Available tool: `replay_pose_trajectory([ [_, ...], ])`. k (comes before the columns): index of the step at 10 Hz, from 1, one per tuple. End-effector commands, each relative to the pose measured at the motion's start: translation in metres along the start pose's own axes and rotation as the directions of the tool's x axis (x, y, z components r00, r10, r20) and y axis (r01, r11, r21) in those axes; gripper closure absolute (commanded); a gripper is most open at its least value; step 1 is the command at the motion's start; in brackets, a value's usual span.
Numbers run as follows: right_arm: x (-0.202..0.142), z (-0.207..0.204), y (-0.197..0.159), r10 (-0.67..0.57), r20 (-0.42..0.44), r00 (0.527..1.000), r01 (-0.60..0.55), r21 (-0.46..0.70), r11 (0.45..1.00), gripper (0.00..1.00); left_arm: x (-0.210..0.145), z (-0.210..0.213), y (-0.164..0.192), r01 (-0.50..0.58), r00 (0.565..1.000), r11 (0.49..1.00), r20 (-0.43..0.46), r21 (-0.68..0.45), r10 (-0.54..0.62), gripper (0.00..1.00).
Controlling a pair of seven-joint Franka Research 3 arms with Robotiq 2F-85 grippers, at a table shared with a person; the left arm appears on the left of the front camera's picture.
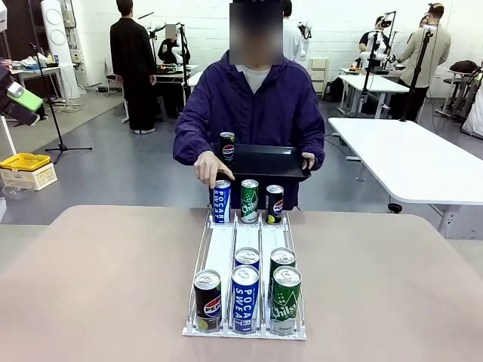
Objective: Retrieve and hand over the desired beverage to the person.
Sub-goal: Pick up another can of the same type that the person held from the Automatic Can Dispenser.
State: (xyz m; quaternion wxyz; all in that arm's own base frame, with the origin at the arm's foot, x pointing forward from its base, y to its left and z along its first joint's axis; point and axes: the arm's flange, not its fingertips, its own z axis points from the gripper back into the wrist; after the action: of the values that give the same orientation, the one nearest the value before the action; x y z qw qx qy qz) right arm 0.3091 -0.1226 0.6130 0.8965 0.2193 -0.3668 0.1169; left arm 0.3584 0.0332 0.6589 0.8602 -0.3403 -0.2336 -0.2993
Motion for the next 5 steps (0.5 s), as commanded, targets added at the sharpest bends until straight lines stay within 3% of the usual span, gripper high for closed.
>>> replay_pose_trajectory([
  [1, 0.0003, -0.0018, -0.0014, 0.004, 0.007, 1.0, -0.004, 0.027, 1.0, 0.0, 0.0024, -0.002, -0.0002, 0.014, 1.0, 1.0, 0.005, -0.009, -0.014, 0.0],
  [5, 0.0003, -0.0018, -0.0014, 0.004, 0.007, 1.0, -0.004, 0.027, 1.0, 0.0, 0.0024, -0.002, -0.0002, 0.014, 1.0, 1.0, 0.005, -0.009, -0.014, 0.0],
])
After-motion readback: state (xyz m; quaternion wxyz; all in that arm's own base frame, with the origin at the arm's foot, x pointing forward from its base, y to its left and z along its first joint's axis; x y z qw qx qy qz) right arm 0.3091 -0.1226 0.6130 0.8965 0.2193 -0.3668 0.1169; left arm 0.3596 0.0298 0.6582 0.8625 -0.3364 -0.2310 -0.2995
